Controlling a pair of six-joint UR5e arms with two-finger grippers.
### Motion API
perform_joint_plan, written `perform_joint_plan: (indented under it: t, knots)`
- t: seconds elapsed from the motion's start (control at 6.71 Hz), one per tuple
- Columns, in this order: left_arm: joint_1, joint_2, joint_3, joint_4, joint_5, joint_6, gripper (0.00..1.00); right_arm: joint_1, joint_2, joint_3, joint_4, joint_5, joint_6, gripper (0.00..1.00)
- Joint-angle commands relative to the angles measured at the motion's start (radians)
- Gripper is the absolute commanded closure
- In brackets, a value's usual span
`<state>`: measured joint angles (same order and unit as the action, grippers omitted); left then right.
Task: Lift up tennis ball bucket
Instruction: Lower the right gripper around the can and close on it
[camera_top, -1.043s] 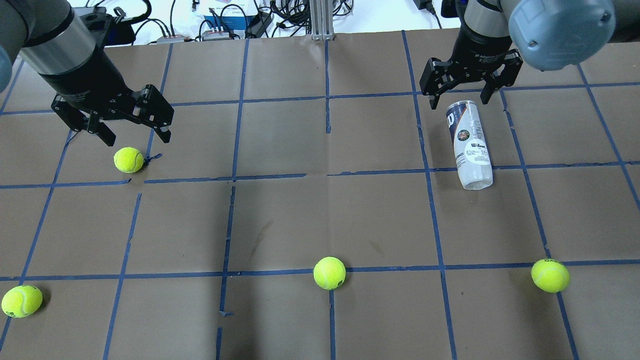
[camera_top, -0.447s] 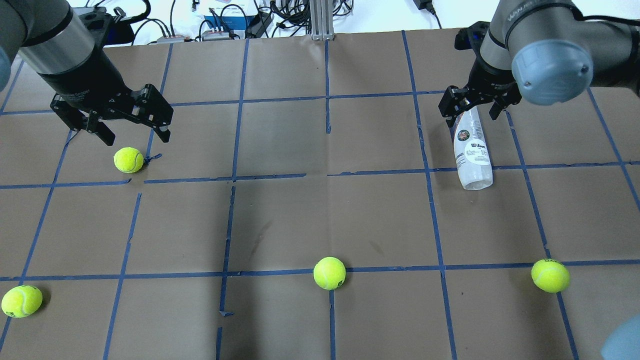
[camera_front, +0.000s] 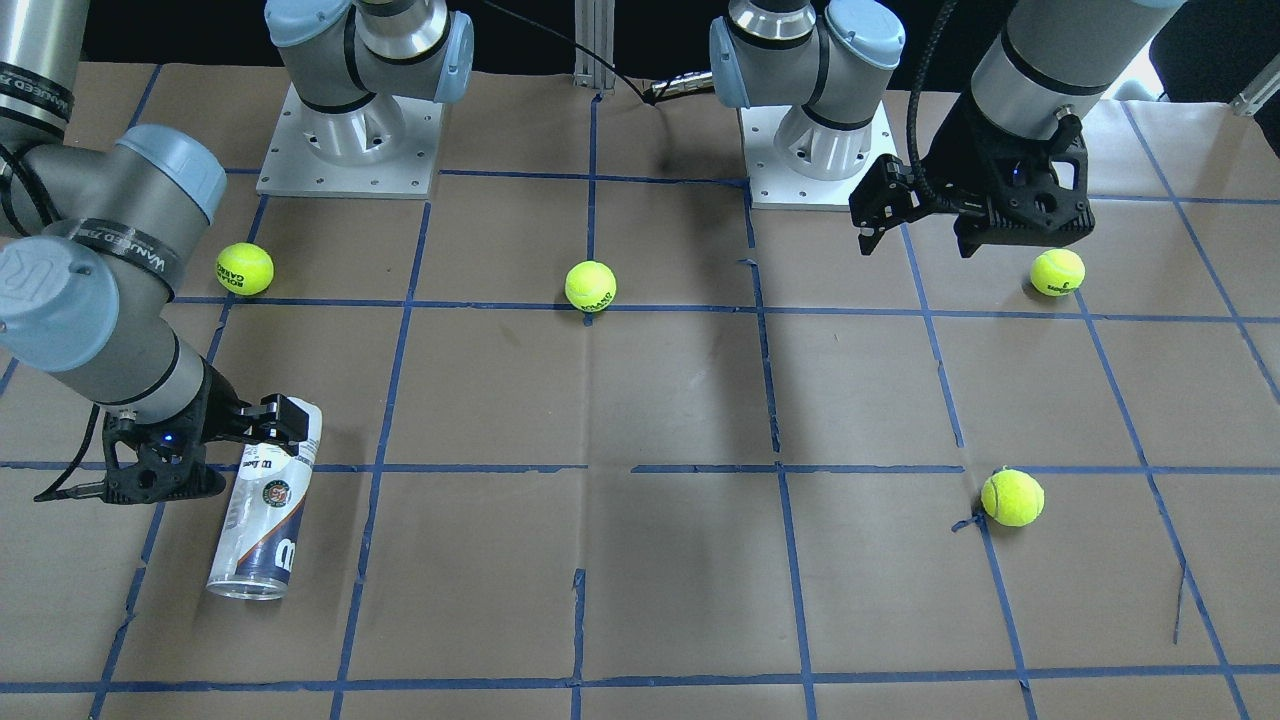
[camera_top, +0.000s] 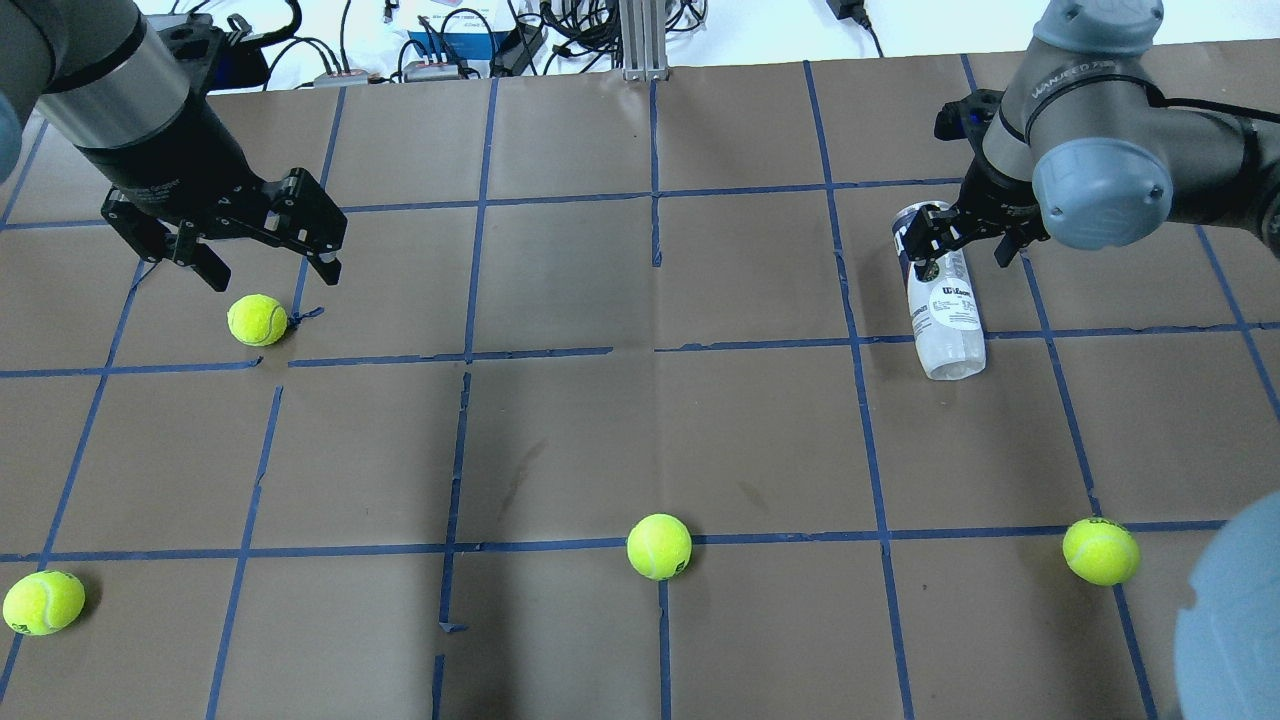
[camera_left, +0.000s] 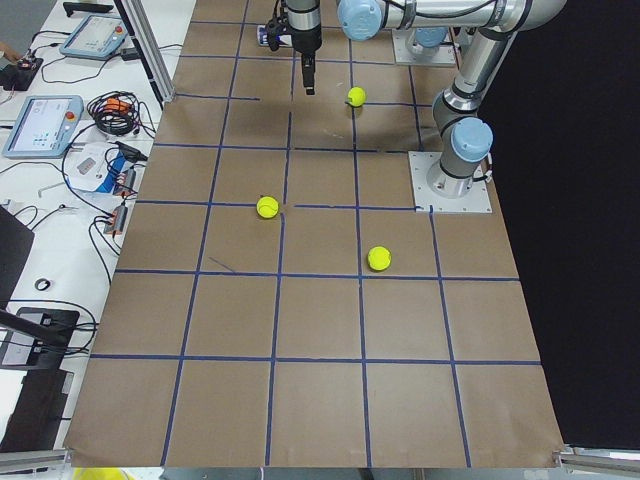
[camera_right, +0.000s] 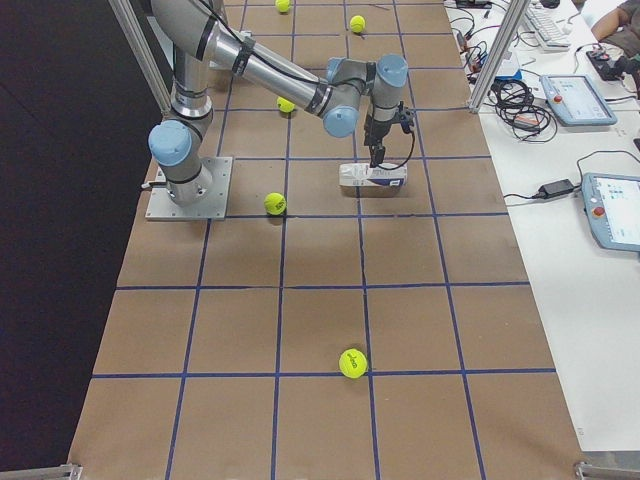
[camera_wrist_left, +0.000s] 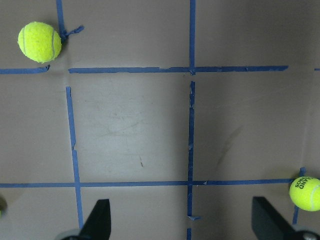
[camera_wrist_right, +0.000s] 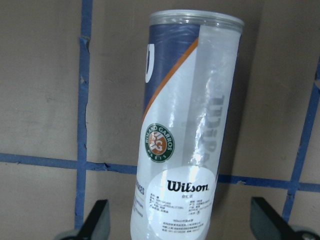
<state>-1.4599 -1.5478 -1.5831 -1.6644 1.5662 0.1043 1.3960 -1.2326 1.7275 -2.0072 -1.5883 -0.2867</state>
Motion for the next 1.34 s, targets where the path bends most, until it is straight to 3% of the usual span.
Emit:
perform_joint_plan:
  t: [0.0, 0.89, 1.04, 1.19]
  knots:
    - [0.0, 0.0, 0.002, 0.002, 0.0, 0.0, 0.0, -0.006, 0.044, 0.003, -0.011, 0.001, 0.01, 0.0]
    - [0.001, -0.003, 0.005, 0.002, 0.0, 0.0, 0.0, -0.006, 0.143, 0.003, -0.085, 0.002, 0.026, 0.0]
    - [0.001, -0.003, 0.005, 0.002, 0.0, 0.0, 0.0, -0.006, 0.145, 0.003, -0.1, 0.002, 0.026, 0.04]
    - [0.001, -0.003, 0.005, 0.002, 0.0, 0.0, 0.0, -0.006, 0.143, 0.001, -0.102, 0.001, 0.026, 0.25]
